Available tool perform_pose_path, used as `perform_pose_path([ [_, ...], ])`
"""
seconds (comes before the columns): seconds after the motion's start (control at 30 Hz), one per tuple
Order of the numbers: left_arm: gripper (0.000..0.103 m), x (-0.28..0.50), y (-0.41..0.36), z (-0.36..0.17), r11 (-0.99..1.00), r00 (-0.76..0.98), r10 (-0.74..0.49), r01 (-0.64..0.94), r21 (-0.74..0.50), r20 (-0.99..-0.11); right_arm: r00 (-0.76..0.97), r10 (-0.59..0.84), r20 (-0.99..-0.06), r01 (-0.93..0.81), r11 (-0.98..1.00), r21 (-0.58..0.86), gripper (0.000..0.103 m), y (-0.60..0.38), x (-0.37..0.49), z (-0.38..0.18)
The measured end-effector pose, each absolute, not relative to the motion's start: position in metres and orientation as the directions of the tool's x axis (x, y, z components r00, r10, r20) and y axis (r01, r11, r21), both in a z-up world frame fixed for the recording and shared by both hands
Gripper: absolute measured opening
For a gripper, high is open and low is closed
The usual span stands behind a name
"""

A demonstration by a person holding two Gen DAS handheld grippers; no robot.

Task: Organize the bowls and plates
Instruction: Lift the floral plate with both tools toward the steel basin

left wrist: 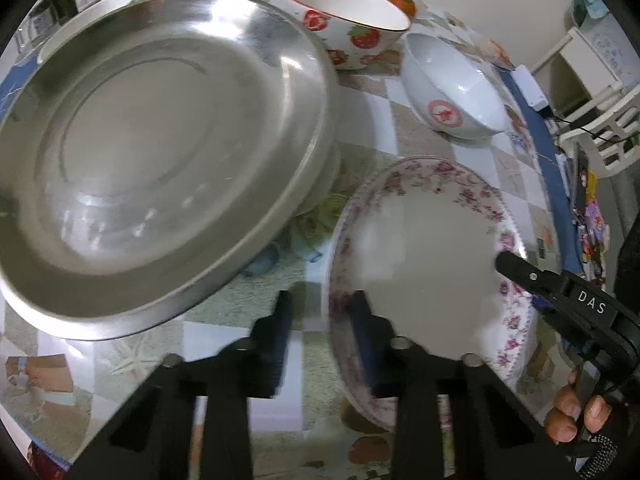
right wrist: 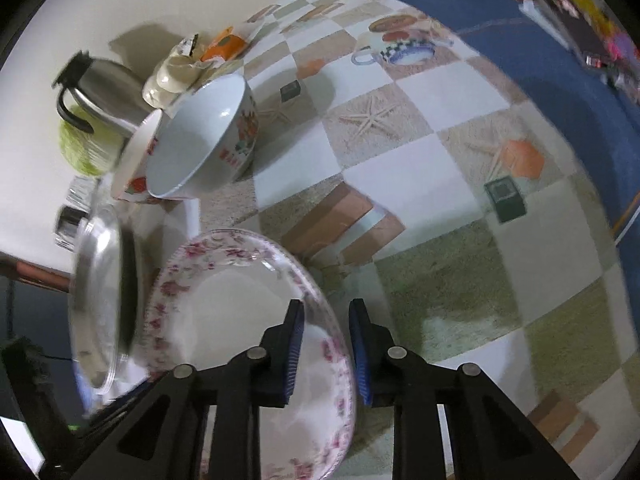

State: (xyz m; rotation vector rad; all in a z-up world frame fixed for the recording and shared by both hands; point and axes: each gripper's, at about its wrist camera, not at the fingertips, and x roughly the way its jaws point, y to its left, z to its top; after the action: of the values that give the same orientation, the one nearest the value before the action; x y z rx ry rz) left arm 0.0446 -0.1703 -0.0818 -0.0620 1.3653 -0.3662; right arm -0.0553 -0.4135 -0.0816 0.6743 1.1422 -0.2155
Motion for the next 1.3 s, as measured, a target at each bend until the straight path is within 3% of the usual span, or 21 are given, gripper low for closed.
perform_pose_path([
  [0.17, 0.018, 0.044, -0.184, -0.077, 0.947, 0.213, -0.24, 0.263, -0.181, -0.947, 0.446, 0.213, -0.869, 0.466, 0.774, 0.429, 0.025, -0.422, -0.061, -0.076],
  [1.3, 0.018, 0.037, -0.167, -0.011, 0.912, 0.419, -0.355, 0.353, -0.21, -0.836, 0.617, 0.166, -0.77, 0.357, 0.812, 0.461, 0.025, -0.401, -0.079, -0.01],
])
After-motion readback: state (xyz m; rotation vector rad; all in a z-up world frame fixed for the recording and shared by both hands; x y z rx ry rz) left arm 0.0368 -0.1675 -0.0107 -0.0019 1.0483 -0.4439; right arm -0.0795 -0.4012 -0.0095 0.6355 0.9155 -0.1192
